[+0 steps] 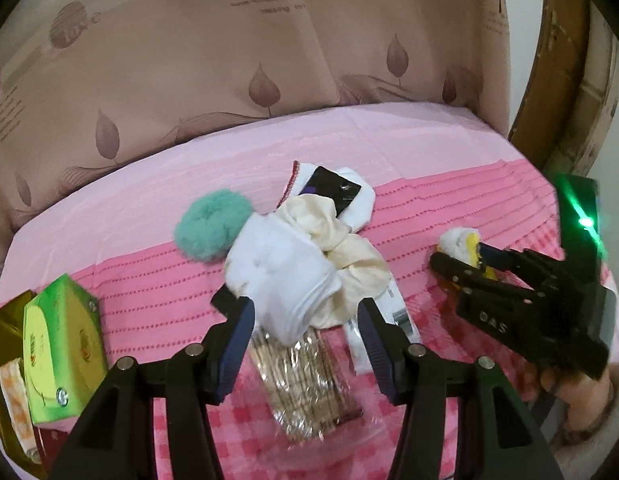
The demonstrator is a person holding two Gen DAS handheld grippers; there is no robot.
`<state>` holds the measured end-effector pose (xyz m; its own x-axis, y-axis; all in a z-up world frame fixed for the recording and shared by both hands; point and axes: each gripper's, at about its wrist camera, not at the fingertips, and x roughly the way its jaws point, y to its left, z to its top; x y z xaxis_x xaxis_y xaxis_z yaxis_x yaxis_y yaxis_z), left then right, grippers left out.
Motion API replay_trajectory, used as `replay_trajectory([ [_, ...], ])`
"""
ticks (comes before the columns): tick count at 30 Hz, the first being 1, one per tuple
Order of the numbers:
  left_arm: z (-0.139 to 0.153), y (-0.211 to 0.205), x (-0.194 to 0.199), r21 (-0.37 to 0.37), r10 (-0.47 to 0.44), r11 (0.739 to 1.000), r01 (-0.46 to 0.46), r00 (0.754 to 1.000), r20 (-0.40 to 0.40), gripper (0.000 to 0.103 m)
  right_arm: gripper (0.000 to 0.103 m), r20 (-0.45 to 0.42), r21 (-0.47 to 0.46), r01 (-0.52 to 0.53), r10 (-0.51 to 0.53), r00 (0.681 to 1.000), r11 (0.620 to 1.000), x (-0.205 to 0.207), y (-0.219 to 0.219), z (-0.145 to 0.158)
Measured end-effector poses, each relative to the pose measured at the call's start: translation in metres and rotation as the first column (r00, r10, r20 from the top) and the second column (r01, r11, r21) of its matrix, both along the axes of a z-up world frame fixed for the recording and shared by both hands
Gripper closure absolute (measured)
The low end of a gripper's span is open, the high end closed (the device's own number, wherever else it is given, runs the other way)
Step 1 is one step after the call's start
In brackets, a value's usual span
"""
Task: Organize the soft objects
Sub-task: 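Grasp the yellow plush toy with the right gripper and lift it, then grasp the white socks with the left gripper while the right gripper holds the yellow toy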
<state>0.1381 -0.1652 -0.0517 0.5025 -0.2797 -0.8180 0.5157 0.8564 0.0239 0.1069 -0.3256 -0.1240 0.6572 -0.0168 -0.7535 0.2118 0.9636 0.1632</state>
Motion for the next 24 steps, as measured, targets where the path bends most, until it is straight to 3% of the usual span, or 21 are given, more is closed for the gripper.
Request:
replay_trajectory([
  [7, -0.016, -0.002, 0.027, 0.039, 0.051, 0.998, -0.051, 0.999, -0.01, 0.048, 0.057, 0.011, 0.04, -0.001, 0.0, 1.0, 0.999, 0.0, -0.004, -0.004],
  [11, -0.016, 0.018, 0.035, -0.01, 0.07, 0.997, -0.07, 0.997, -0.03, 0.048, 0.057, 0.016, 0.053, 0.0, -0.001, 1.0, 0.999, -0.002, -0.004, -0.004],
  [12, -0.016, 0.022, 0.036, -0.014, 0.072, 0.997, -0.073, 0.997, -0.031, 0.054, 0.057, 0.017, 0.056, 0.001, -0.002, 1.0, 0.998, -0.002, -0.005, -0.004],
  [13, -0.016, 0.027, 0.036, -0.015, 0.07, 0.997, -0.071, 0.997, -0.031, 0.066, 0.057, 0.017, 0.058, 0.001, -0.002, 1.0, 0.998, -0.002, -0.004, -0.004],
  [16, -0.018, 0.038, 0.037, -0.005, 0.068, 0.998, -0.069, 0.997, -0.044, 0.084, 0.057, 0.017, 0.06, 0.002, -0.003, 1.0, 0.998, 0.0, -0.005, -0.004],
  [24, -0.016, 0.054, 0.031, -0.008, 0.064, 0.998, -0.064, 0.997, -0.037, 0.093, 0.056, 0.015, 0.056, 0.002, -0.002, 1.0, 0.998, -0.001, -0.004, -0.003],
])
